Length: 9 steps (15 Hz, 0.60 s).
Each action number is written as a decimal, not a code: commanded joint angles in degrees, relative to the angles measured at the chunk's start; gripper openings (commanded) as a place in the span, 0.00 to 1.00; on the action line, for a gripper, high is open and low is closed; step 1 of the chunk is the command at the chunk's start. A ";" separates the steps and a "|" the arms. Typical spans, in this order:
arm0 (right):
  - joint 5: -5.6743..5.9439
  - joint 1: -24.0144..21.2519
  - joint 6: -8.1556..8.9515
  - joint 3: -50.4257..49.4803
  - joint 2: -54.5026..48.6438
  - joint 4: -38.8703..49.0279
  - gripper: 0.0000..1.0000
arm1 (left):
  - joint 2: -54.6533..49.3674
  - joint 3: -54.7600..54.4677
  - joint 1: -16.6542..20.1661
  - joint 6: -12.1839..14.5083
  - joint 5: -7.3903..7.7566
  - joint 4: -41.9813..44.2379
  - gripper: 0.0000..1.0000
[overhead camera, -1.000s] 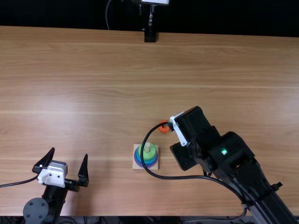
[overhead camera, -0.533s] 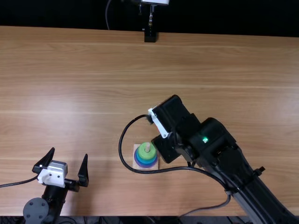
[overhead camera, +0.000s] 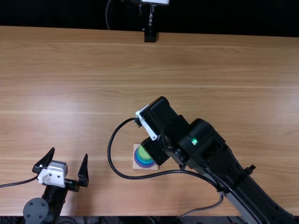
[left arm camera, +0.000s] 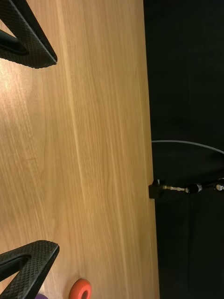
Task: Build the Hanoi tower: stack the rings onto the peg from bottom to top in this color order: purple, dark blue, light blue, dark green, light green, yellow, orange.
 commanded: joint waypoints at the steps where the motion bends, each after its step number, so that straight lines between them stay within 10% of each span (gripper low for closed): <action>1: -0.41 1.01 -0.03 1.54 2.15 0.18 0.00 | -0.69 -2.85 -0.01 0.34 1.16 -0.86 1.00; 9: -0.51 1.53 0.07 3.30 4.44 0.50 0.00 | -0.69 -2.85 -0.01 0.34 1.16 -0.96 1.00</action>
